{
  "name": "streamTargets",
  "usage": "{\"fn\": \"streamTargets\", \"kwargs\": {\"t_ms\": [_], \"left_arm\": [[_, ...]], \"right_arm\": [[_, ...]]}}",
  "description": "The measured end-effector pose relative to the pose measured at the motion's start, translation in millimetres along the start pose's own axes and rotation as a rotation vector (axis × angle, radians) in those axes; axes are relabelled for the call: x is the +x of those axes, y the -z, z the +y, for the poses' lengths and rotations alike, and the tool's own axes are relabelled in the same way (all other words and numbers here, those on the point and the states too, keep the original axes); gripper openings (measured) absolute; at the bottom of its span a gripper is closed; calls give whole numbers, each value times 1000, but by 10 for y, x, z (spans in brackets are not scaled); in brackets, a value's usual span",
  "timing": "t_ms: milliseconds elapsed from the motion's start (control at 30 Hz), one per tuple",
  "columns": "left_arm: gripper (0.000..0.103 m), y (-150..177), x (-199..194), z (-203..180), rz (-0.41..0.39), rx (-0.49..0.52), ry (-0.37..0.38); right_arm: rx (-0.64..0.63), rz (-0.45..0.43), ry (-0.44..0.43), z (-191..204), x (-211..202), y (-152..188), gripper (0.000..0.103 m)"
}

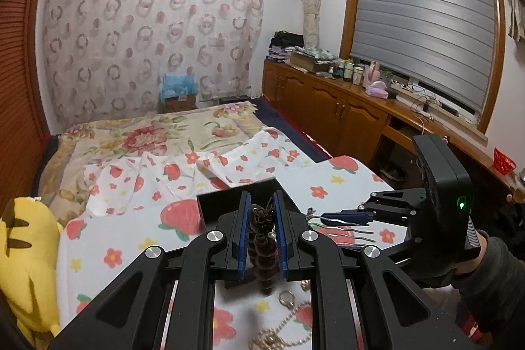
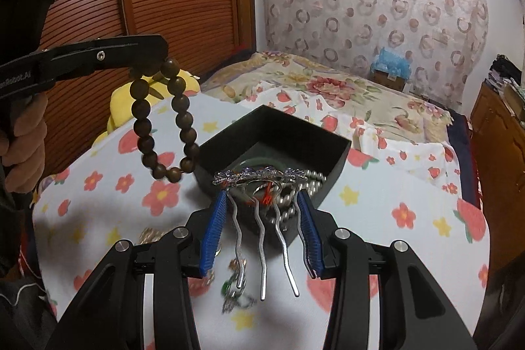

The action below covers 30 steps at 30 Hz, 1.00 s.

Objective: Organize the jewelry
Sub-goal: 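Lower the bead bracelet into the box with the left tool while the right carries the comb over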

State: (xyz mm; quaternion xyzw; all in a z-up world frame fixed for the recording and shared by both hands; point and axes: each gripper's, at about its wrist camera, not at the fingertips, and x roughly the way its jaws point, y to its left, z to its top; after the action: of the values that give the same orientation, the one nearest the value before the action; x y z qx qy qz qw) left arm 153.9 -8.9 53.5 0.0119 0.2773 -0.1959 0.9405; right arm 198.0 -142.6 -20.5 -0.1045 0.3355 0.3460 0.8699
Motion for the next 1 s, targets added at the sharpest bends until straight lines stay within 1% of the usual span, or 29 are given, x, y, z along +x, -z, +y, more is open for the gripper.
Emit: {"fn": "streamTargets", "kwargs": {"t_ms": [267,533,633,867,900,1000], "left_arm": [[13,-115,261,191,16,-32,16],[13,-196,518,275,56,-29,25],[13,-228,597,280,65,-18,19],[13,-267,754,306,91,-11,24],[13,-265,775,300,94,-8,24],[13,-264,863,300,107,-7,22]], "right_arm": [[-9,60,-24,-70,408,-171,47],[-6,93,-32,-145,631,-276,48],[1,85,-32,-178,628,-305,53],[17,66,-22,-300,509,-279,55],[22,63,-13,-322,479,-258,56],[35,56,7,-385,419,-216,57]]}}
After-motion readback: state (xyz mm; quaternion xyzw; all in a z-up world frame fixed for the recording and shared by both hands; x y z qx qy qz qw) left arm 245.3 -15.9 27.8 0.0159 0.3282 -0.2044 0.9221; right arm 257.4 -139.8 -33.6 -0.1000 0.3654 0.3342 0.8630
